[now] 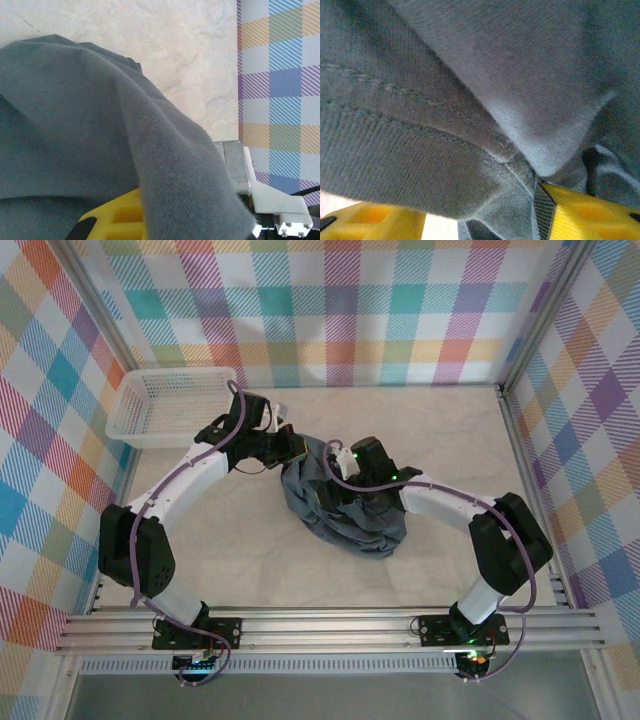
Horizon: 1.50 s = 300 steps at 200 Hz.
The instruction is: Fold the inside-out t-shirt
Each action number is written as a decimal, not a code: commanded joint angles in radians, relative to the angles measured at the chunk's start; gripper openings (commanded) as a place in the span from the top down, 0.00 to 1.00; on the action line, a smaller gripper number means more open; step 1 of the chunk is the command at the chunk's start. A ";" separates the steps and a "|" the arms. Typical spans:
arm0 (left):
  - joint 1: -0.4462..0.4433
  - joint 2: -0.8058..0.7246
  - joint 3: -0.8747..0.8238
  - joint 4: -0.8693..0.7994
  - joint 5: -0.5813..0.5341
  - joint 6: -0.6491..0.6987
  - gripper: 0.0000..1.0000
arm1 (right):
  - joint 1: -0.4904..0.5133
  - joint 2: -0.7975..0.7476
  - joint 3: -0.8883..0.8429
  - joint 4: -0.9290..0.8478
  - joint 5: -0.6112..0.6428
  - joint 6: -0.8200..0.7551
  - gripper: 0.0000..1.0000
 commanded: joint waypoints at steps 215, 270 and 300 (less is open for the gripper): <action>0.064 0.111 0.232 -0.110 -0.093 0.263 0.68 | -0.010 -0.305 0.178 -0.309 -0.151 0.269 1.00; 0.044 -0.317 -0.196 -0.055 -0.150 0.084 0.68 | -0.038 -0.270 0.264 -0.383 -0.091 0.274 1.00; -0.015 -0.392 -0.378 0.090 -0.074 0.002 0.76 | -0.041 -0.251 0.286 -0.402 -0.108 0.277 1.00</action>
